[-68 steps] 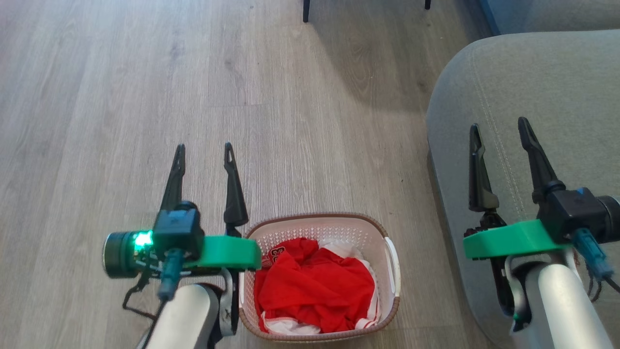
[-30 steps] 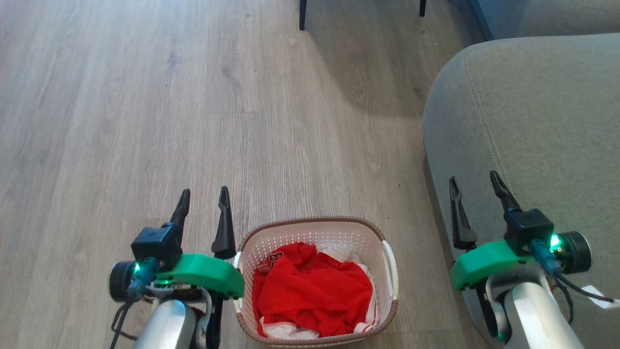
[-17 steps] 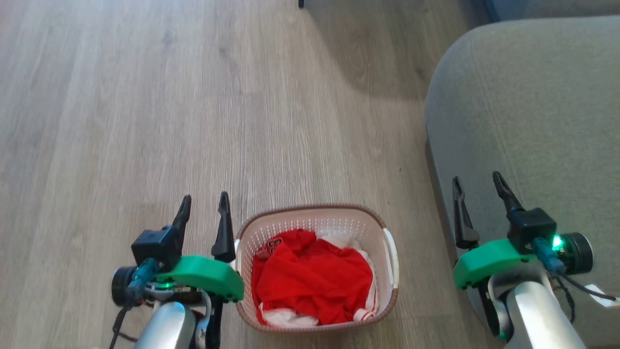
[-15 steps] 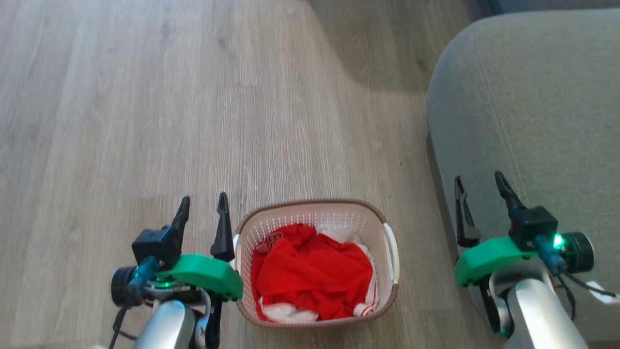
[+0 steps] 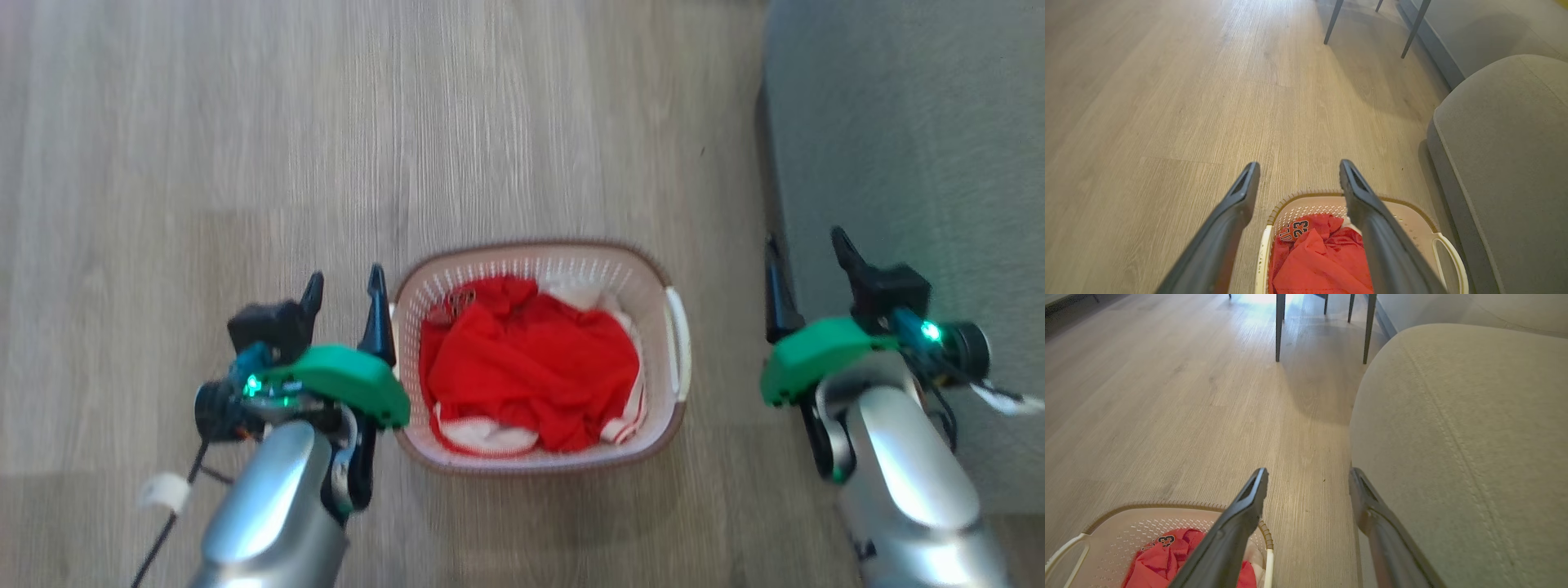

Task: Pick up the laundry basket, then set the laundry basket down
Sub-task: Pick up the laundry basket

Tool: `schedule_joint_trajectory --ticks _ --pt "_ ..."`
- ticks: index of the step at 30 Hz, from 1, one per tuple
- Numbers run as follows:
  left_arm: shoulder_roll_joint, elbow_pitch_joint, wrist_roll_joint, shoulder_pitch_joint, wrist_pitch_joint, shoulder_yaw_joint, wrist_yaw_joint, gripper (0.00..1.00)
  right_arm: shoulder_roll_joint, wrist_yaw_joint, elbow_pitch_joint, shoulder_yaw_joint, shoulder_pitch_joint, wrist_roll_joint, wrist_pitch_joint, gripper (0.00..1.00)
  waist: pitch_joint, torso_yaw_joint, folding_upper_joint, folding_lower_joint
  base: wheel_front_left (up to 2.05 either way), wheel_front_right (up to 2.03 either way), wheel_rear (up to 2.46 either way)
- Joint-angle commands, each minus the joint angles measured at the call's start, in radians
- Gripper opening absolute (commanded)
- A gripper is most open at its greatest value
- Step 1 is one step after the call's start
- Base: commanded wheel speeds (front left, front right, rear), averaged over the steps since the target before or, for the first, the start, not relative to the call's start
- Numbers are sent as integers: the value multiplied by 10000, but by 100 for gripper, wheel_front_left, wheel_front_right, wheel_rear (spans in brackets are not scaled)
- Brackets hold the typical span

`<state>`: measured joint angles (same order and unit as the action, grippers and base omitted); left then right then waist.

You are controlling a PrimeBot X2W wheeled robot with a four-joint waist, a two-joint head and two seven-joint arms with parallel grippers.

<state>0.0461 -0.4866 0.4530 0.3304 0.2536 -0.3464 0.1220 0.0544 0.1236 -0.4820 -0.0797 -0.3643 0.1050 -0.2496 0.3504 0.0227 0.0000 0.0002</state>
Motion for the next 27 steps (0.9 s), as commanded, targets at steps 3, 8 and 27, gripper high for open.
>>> schedule_joint_trajectory --ticks 3,8,27 --pt "41 -545 537 936 82 128 -180 100 20 71 -397 -616 -833 71 -122 100 1333 183 0 -2 0 0 0" --pt "41 -1855 1063 1912 82 -228 -339 100 1 71 -1535 -1161 -1688 806 -100 100 2242 304 0 -2 0 0 0" --pt "41 -5325 2647 4230 82 -2905 -870 100 180 71 -4840 -3538 -4002 3823 1854 100 4277 430 0 -2 0 0 0"
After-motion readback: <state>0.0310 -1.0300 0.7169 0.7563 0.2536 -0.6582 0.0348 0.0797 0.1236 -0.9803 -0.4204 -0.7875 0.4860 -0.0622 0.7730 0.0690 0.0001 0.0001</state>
